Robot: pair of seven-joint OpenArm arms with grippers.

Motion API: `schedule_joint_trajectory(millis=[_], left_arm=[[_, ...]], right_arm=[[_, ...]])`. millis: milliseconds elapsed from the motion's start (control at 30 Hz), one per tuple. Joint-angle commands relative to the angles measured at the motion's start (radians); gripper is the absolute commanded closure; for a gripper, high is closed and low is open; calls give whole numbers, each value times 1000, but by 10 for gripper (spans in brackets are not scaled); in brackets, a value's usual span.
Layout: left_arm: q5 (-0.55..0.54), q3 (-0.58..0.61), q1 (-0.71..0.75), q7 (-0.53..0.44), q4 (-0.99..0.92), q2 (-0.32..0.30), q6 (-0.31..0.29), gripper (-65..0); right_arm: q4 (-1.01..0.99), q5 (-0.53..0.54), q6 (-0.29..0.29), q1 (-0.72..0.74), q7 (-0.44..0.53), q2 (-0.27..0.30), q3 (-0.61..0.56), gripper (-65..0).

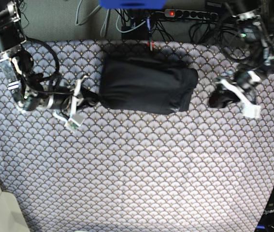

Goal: Fold the T-shirt properly
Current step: 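Release the bundle and pull both grippers back from its sides, then grasp the black bundle's sides with both grippers and rotate it upright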

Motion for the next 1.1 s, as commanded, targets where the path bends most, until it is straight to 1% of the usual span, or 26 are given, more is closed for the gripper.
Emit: schedule_joint_trajectory(millis=[0,33,67,167,233,300,400,467,600,667,733,800,933,1067], left_arm=[[-21,3,14,5,19,-24,-14,-65],[-21,5,25,20,19,-37,-14,-16],[-21,6,37,38,19,-53,-14,0],[14,46,97,71,32,-102,-14,0],[65,126,123,98,57,-139,-14,0],[122,209,140,101,94,-160,-14,0],[200,290,163,114,158,-156,-14,0],[234,349,161,114,186,-151,-14,0],[272,490,160,114,209,-156,-14,0],[294,531,157,114,207,-151,-14,0],[309,553,151,114,206,-140,-14,0],[310,557,128,114,206,-110,-14,0],[310,562,80,114,175,-80,-14,0],[310,562,28,114,95,-44,-14,0]], right_arm=[[31,22,7,14,6,19,22,-43],[42,22,7,14,-1,22,34,-43],[49,22,7,14,-7,27,49,-43],[57,22,7,17,-12,30,82,-43],[56,20,7,26,-9,36,83,-43],[54,19,7,31,-3,47,83,-43],[49,19,7,64,-3,47,76,-43],[20,19,7,77,-3,47,76,-43],[-63,19,7,126,13,45,73,-43],[-73,19,7,127,14,45,73,-43],[-70,19,7,123,14,36,71,-43],[-69,19,7,120,14,13,65,-43],[-73,19,7,109,17,-21,-6,-43],[-73,17,7,97,48,-47,-58,-43]])
